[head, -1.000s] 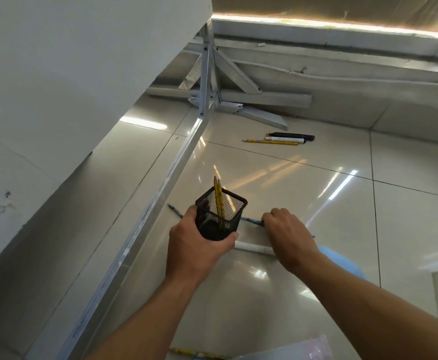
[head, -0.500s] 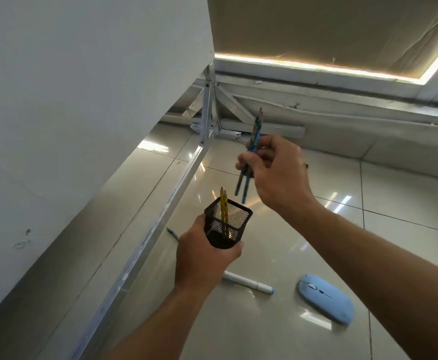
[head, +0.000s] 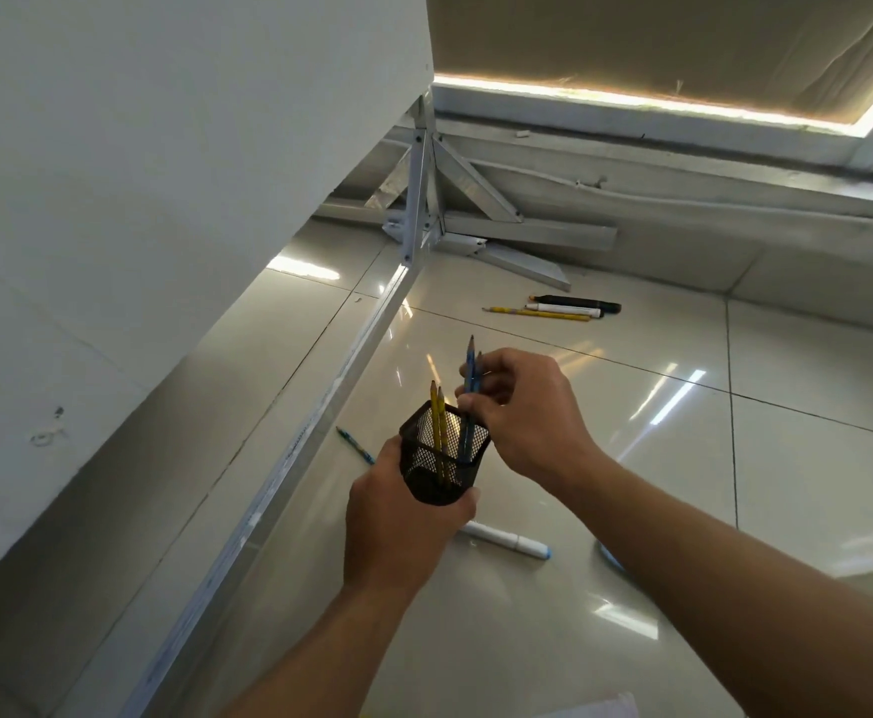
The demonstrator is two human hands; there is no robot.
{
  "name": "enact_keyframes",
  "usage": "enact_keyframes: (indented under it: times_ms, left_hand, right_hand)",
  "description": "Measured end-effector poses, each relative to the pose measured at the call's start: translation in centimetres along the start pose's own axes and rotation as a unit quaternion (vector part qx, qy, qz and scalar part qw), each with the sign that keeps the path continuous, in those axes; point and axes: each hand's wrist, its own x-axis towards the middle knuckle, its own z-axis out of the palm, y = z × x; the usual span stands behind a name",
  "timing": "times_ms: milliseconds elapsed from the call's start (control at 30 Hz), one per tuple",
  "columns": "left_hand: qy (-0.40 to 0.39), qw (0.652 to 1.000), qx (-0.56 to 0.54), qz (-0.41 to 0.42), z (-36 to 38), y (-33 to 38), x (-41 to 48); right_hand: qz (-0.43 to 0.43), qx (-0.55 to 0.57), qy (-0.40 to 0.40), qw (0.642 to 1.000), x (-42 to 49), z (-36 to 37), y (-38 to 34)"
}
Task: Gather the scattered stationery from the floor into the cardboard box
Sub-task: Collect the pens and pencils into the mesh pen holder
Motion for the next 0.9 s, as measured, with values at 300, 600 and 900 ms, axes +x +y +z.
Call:
enact_keyframes:
  times_ms: [300, 600, 900]
  left_hand:
    - [-0.006, 1.000, 0.000, 0.008, 0.3, -1.2, 0.2]
    - [-0.008, 1.000, -0.017, 0.020, 1.6, -0.1, 2.1]
    - [-0.004, 0.999, -0.027, 0.025, 3.8, -0.2, 4.4]
  right_hand:
    - [0.012, 0.004, 0.027, 1.000, 0.4, 0.4, 1.4]
    - [0.065, 0.126, 0.054, 0.988, 1.9, -0.4, 2.2]
    - [0.067, -0.153, 0.130, 0.977, 3.3, -2.4, 9.0]
